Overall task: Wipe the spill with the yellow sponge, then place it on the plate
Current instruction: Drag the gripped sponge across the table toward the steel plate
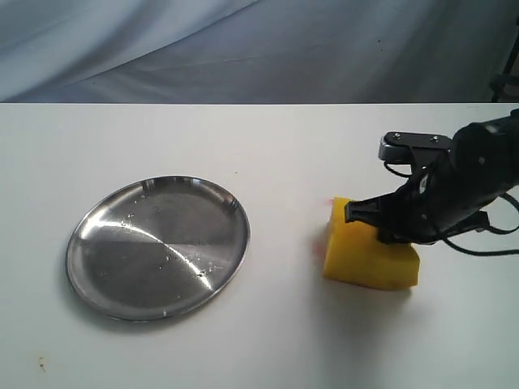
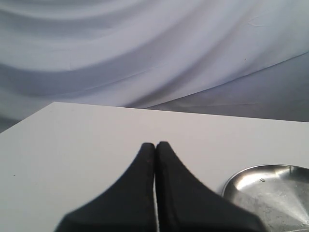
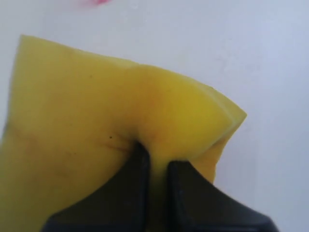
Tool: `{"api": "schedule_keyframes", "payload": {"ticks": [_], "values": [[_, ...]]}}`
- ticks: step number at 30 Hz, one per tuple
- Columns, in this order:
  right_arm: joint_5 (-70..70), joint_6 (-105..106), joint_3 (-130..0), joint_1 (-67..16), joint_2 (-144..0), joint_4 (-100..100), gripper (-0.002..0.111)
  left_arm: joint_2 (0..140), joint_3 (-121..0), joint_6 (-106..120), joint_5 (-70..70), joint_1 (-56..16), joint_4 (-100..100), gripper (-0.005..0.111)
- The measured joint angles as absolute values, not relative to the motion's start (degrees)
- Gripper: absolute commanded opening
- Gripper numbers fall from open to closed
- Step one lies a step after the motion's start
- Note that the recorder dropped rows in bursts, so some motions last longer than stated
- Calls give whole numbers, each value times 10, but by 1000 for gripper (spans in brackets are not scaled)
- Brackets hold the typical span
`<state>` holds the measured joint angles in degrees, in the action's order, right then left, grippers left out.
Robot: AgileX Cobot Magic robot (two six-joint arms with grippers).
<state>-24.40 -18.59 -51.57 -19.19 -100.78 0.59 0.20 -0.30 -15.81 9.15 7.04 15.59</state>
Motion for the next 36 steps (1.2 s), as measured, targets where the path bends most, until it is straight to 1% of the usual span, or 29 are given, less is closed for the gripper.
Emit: {"api": "schedule_keyframes", "payload": {"ticks": [7, 10, 14, 18, 22, 23, 27, 31, 33, 36], "values": [[-198, -186, -494, -272, -1002, 20, 0, 2, -3, -158, 92, 70, 156, 0], [-173, -186, -492, -291, -1007, 34, 0, 2, -3, -158, 92, 70, 156, 0], [-148, -186, -492, -291, -1019, 49, 0, 2, -3, -158, 92, 70, 156, 0], [-142, -186, -508, -273, -1035, 51, 0, 2, -3, -158, 92, 70, 156, 0], [-141, -186, -524, -238, -1043, 50, 0, 2, -3, -158, 92, 70, 156, 0], [-146, -186, -528, -216, -1043, 38, 0, 2, -3, -158, 92, 70, 156, 0], [-190, -195, -522, -177, -1018, -8, 0, 2, -3, -158, 92, 70, 156, 0], [-189, -220, -458, -180, -965, -18, 0, 2, -3, -158, 92, 70, 156, 0], [-171, -222, -423, -201, -952, -9, 0, 2, -3, -158, 92, 70, 156, 0], [-141, -213, -411, -240, -951, 22, 0, 2, -3, -158, 92, 70, 156, 0]]}}
